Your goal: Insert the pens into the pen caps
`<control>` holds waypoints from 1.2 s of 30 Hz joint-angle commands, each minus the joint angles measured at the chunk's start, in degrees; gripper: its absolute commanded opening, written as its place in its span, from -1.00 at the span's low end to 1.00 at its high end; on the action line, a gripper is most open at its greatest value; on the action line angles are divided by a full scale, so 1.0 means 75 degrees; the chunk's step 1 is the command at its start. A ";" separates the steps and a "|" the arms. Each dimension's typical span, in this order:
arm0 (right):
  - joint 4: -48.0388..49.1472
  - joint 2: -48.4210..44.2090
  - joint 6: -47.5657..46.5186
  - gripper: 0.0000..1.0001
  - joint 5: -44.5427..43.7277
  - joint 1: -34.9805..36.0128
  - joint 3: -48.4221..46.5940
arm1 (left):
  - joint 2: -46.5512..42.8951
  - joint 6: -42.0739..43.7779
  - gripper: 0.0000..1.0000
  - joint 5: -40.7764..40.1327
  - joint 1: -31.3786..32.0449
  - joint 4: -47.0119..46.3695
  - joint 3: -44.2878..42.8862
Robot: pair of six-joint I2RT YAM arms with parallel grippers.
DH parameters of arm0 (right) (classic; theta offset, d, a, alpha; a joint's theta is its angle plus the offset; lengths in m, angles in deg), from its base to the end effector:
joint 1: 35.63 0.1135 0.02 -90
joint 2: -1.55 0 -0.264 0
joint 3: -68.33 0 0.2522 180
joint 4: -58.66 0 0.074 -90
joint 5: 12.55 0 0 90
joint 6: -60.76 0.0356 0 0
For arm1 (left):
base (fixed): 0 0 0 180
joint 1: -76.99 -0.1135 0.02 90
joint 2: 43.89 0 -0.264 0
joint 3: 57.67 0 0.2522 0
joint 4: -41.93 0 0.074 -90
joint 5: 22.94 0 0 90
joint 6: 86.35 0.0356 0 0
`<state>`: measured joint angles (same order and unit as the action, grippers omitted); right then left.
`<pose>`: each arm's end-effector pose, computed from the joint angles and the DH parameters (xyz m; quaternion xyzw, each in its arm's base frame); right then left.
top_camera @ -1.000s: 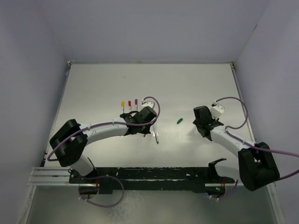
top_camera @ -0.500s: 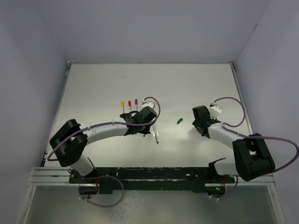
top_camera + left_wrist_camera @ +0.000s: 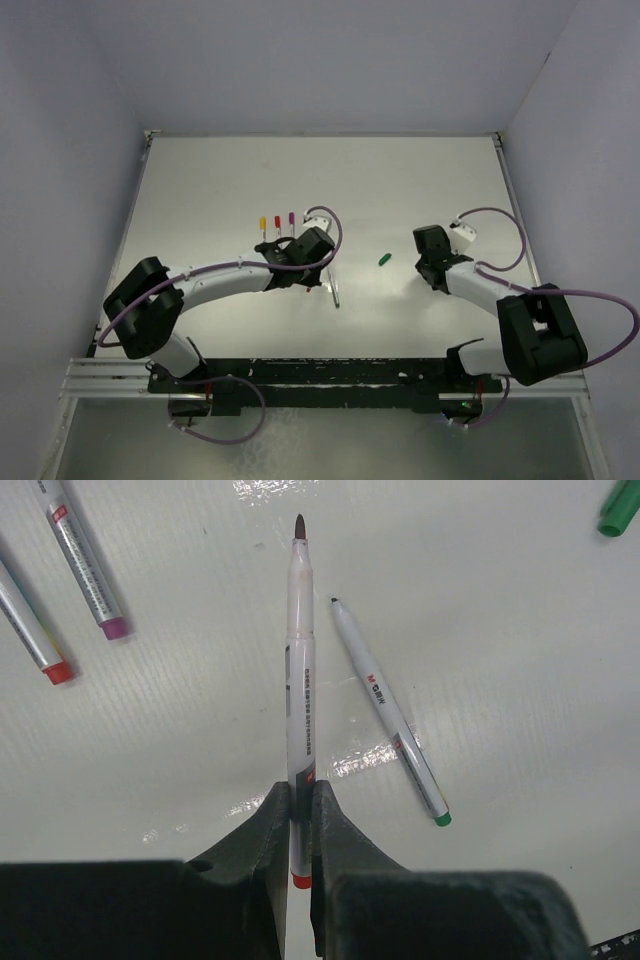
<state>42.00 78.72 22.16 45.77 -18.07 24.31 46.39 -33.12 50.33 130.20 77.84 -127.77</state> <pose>0.2343 0.0545 0.1533 0.3527 0.8371 -0.0242 0.4176 0.1988 -0.2488 0.2008 0.0933 0.9427 -0.1056 0.3024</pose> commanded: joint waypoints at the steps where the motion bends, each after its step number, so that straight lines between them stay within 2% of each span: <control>1: -0.0736 0.0160 0.0105 -0.55 0.0619 -0.0023 -0.0288 | -0.0473 0.0099 -1.00 -0.0180 -0.0006 -0.0031 -0.0025; 4: -0.0877 0.0290 0.0128 -0.66 0.0956 -0.0021 -0.0379 | -0.0606 0.0089 -1.00 -0.0265 -0.0007 0.0038 0.0014; 7: -0.1033 0.0434 0.0064 -0.95 0.1074 -0.0027 -0.0513 | -0.0750 0.0053 -1.00 -0.0350 -0.0010 0.0080 0.0104; 8: -0.1036 0.0459 0.0056 -1.00 0.1123 -0.0022 -0.0539 | -0.0787 0.0052 -1.00 -0.0373 -0.0016 0.0089 0.0128; 15: -0.0674 -0.0149 -0.0232 -1.00 0.1274 -0.0021 -0.0332 | -0.0809 0.0123 -1.00 -0.0412 -0.0013 0.0099 0.0100; 19: -0.0229 -0.1246 -0.0651 -1.00 0.1392 -0.0021 -0.0018 | -0.0862 0.0145 -1.00 -0.0377 -0.0008 -0.0027 0.0161; 23: 0.0756 -0.2681 -0.1149 -1.00 0.1885 -0.0021 0.0304 | -0.0943 0.0178 -1.00 -0.0193 -0.0015 -0.0305 0.0234; 26: 0.1433 -0.3324 -0.1576 -1.00 0.2276 -0.0021 0.0403 | -0.1062 0.0190 -1.00 -0.0027 -0.0012 -0.0565 0.0338; 31: 0.2759 -0.3615 -0.1997 -1.00 0.3334 -0.0021 0.0533 | -0.1337 0.0379 -1.00 0.0340 -0.0010 -0.1261 0.0673; 36: 0.4193 -0.3318 -0.2261 -1.00 0.4623 -0.0021 0.0700 | -0.1925 0.0506 -1.00 0.1105 -0.0007 -0.2602 0.1307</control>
<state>61.08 52.51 8.74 70.57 -18.07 28.51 36.88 -31.17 53.63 130.20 69.26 -120.73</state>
